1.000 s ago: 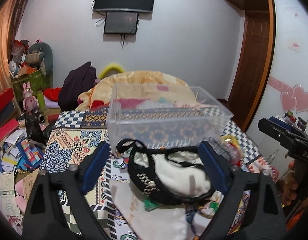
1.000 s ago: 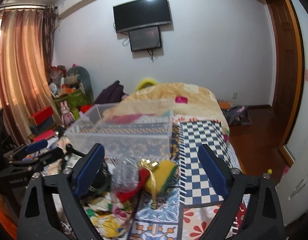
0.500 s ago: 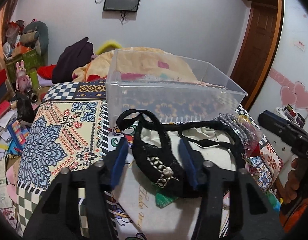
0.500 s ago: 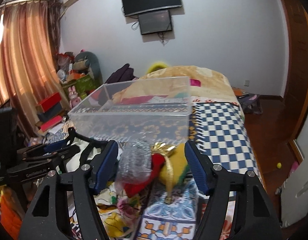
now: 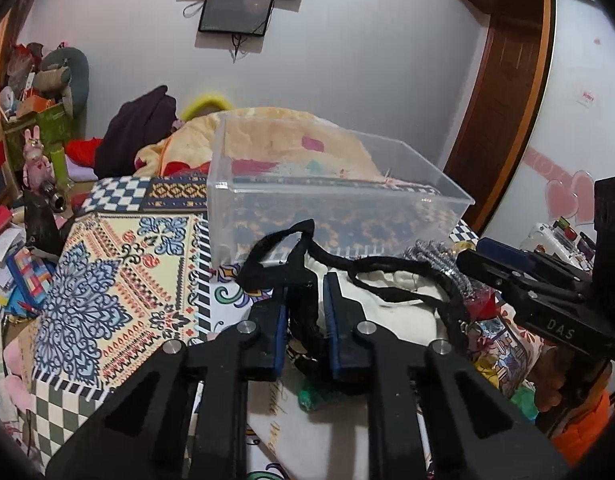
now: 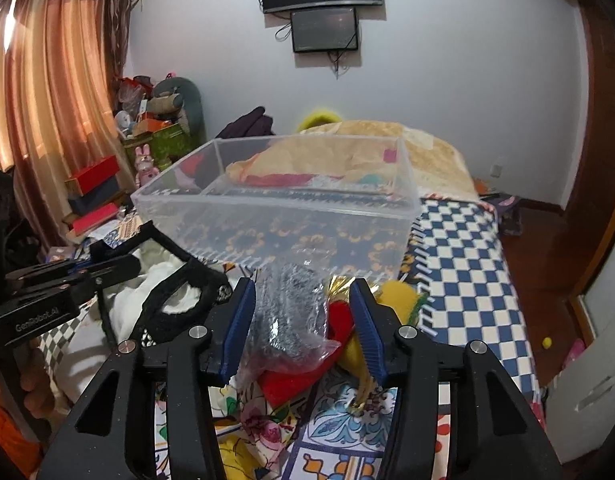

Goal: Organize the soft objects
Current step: 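Grasp the clear plastic bag with the right gripper while the left grasps the black-strapped white bag, then carry both held items over the clear box and open both grippers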

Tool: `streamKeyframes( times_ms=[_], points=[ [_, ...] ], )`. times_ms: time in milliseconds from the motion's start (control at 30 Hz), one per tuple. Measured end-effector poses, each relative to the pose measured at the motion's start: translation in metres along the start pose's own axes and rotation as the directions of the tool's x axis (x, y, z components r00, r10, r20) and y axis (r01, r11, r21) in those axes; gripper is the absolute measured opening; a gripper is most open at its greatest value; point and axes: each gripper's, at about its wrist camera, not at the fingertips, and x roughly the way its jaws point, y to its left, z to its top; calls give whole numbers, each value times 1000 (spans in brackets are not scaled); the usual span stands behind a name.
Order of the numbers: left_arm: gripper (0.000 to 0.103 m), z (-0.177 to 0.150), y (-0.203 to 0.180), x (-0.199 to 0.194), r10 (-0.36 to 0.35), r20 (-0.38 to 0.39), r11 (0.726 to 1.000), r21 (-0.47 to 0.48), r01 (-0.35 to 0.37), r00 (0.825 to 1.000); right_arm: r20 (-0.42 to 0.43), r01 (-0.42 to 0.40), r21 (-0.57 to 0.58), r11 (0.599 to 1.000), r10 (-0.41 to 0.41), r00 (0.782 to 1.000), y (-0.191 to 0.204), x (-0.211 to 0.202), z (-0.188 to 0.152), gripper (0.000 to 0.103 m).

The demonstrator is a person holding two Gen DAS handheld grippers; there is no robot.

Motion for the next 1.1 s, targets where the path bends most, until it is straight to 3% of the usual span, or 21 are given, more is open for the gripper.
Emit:
streamKeyframes(
  times_ms=[133,267,400,500,633,1100],
  points=[
    [15,1,-3,-6,-12,14,1000,-6,12,1000,6,-24,-30,999,24,1000,6,-3,2,46],
    [15,4,-1,-13,-19,34,1000,-20,20,999,-53,-31,-61,998,27,998,13,13,-4,44],
    [14,6,0,-20,-17,53,999,-28,19,998,-117,-30,-65,997,22,993,12,30,-10,35],
    [14,7,1,-24,-15,62,999,-32,17,998,-116,-33,-56,998,26,993,10,31,-11,27],
    [14,9,0,-28,-4,80,1000,-28,7,997,-94,-36,-38,999,32,995,7,26,-9,18],
    [11,49,-25,-54,-34,173,998,59,24,984,86,-30,-34,999,33,996,8,-29,25,15]
  ],
)
